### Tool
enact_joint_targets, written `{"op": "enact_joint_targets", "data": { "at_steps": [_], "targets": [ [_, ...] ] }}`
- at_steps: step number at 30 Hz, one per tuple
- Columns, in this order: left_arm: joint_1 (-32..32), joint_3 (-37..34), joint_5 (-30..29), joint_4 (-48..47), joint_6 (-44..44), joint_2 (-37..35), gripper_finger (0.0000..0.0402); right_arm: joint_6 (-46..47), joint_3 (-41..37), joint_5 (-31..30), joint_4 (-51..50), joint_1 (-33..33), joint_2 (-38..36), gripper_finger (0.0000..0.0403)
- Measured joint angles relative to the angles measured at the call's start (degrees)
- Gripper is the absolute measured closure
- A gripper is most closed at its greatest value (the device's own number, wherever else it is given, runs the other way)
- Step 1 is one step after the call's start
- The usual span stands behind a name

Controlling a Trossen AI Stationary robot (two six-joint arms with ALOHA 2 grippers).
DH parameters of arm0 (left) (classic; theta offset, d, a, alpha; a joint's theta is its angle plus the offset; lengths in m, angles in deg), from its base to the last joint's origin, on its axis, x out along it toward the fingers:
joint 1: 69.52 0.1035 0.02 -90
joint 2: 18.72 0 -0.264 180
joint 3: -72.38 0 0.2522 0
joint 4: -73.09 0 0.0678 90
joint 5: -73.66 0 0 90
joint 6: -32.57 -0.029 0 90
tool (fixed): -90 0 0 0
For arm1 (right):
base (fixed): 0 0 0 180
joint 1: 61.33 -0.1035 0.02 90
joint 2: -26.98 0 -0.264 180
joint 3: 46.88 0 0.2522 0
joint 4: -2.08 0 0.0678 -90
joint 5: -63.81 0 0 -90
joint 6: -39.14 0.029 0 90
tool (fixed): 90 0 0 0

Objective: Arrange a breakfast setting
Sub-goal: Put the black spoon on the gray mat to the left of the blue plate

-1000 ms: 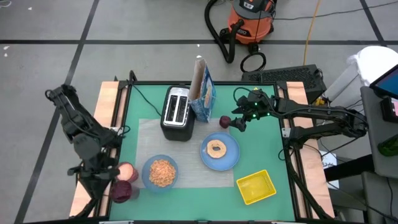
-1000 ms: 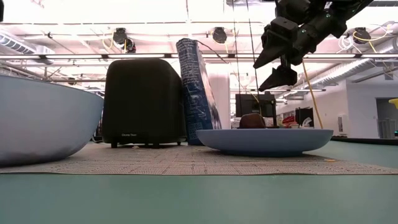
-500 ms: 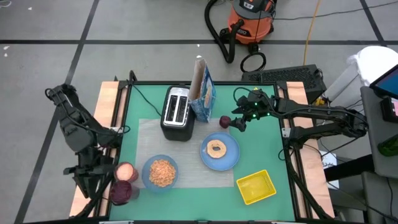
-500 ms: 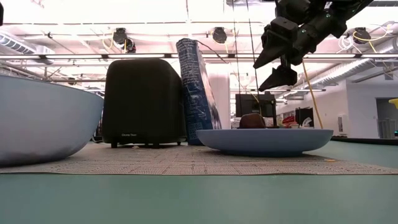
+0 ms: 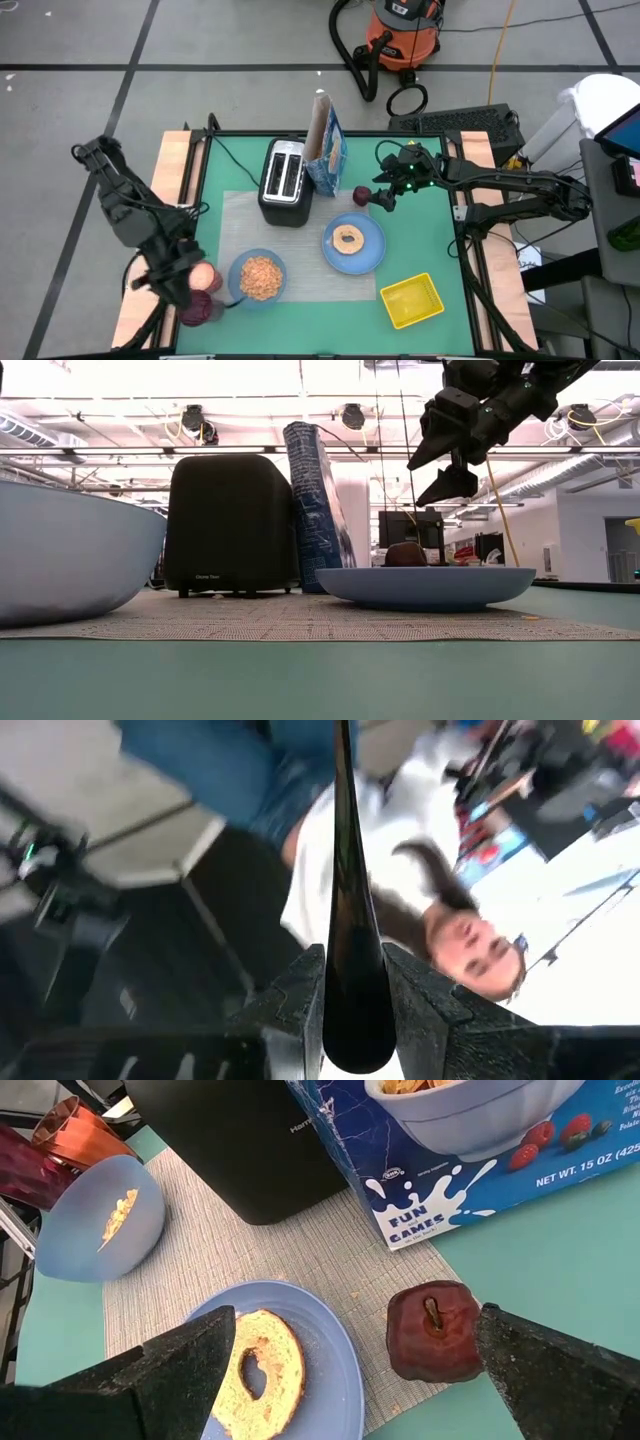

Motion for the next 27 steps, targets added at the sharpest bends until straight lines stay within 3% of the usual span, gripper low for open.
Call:
{"op": "enact_joint_targets", "data": {
  "at_steps": [18, 27],
  "targets": [
    [13.23, 0.00, -1.92, 2.46, -17.03, 20.09, 0.0311, -0.02, 0.00, 0.00, 0.02, -0.01, -0.01, 0.0005],
    [18.52, 0.00, -9.23, 4.52, -20.92, 26.59, 0.0311, -0.01, 0.00, 0.00, 0.00, 0.01, 0.00, 0.0005]
  ]
}}
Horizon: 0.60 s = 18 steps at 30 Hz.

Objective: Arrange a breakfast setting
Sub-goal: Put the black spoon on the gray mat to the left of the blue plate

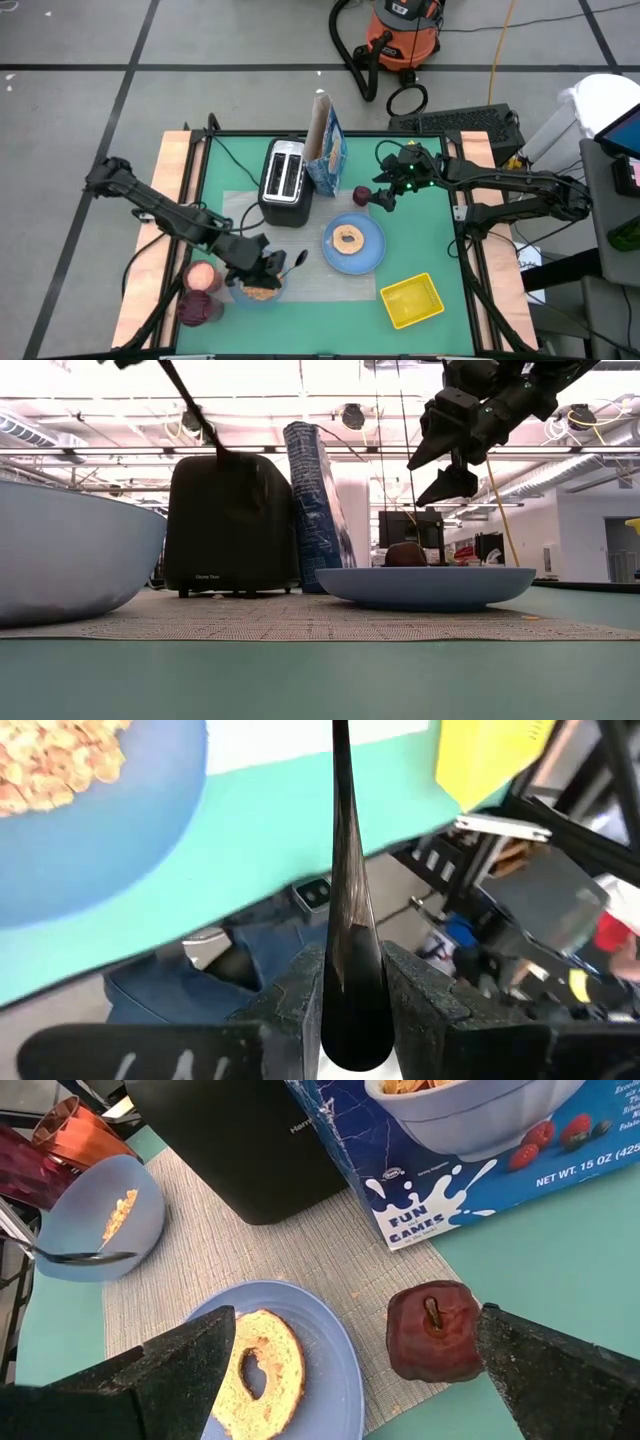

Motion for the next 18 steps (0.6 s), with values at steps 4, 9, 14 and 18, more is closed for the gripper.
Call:
{"op": "enact_joint_targets", "data": {
  "at_steps": [4, 9, 14, 18],
  "targets": [
    [0.81, 0.00, 0.06, 0.01, 0.05, 2.94, 0.0311, -0.01, 0.00, 0.00, 0.00, 0.00, -0.01, 0.0005],
    [1.87, 0.00, 0.05, 0.08, 0.25, 5.62, 0.0311, -0.01, 0.00, 0.00, 0.00, -0.02, 0.01, 0.0005],
    [3.51, 0.00, 0.01, -0.61, -2.25, 6.32, 0.0311, -0.01, 0.00, 0.01, 0.00, 0.00, 0.00, 0.0005],
    [4.37, 0.00, -1.52, -2.63, -3.53, 6.32, 0.0311, -0.01, 0.00, 0.01, 0.00, 0.00, -0.01, 0.0005]
  ]
}}
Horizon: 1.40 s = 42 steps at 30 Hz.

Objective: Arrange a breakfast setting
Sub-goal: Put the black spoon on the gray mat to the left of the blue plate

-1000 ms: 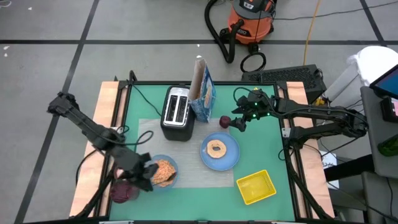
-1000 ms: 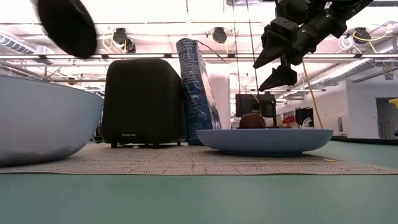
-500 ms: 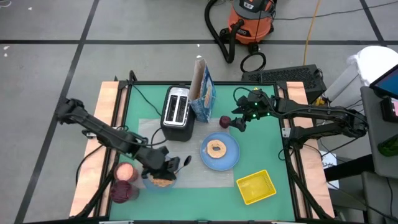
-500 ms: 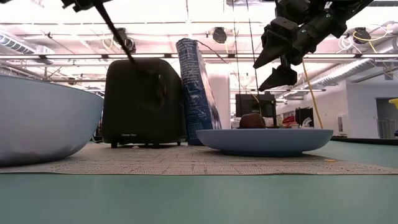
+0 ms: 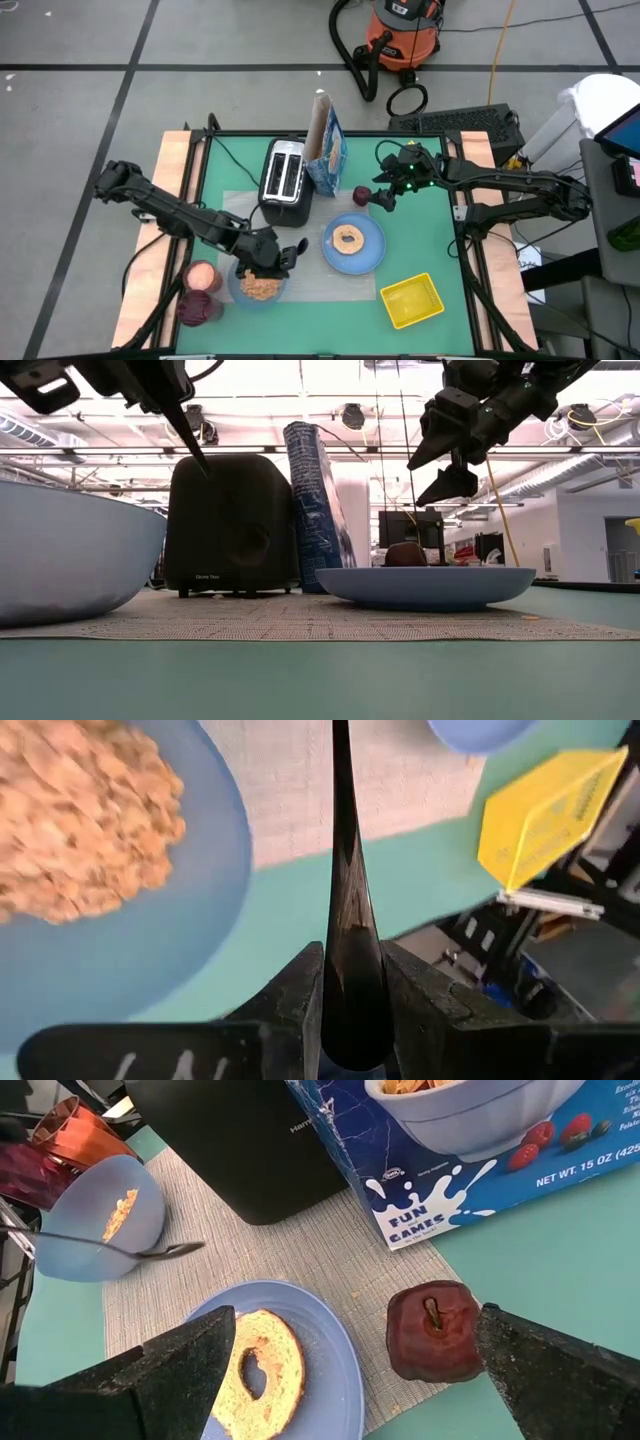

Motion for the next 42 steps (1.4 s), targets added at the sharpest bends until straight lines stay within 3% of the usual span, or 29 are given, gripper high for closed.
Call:
{"op": "enact_joint_targets", "data": {
  "at_steps": [12, 21, 42],
  "targets": [
    [0.13, 0.00, -3.12, -4.84, 0.10, 0.00, 0.0311, 0.00, 0.00, -0.01, 0.00, -0.02, 0.02, 0.0005],
    [-0.78, 0.00, -3.30, 3.01, 0.08, 5.23, 0.0311, 0.00, 0.00, -0.01, -0.02, -0.01, 0.02, 0.0005],
    [-1.18, -0.02, -2.61, 4.16, -0.92, 8.26, 0.0295, 0.00, 0.02, 0.00, -0.02, -0.02, 0.02, 0.0005]
  ]
}}
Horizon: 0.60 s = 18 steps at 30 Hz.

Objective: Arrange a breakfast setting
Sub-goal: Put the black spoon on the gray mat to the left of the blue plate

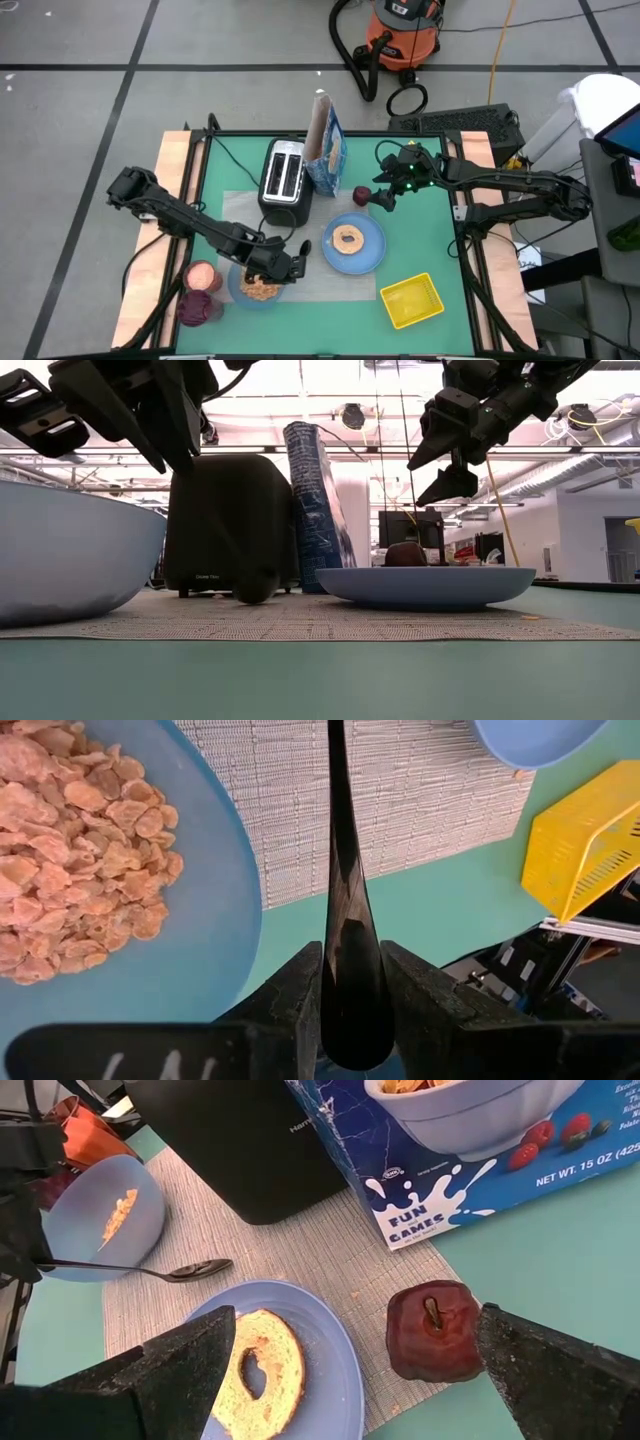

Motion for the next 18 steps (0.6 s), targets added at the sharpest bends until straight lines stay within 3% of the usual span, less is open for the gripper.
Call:
{"op": "enact_joint_targets", "data": {
  "at_steps": [18],
  "targets": [
    [0.11, 0.00, -0.24, 1.63, -2.71, 0.00, 0.0293, 0.00, 0.00, 0.00, 0.00, 0.01, 0.00, 0.0005]
  ]
}}
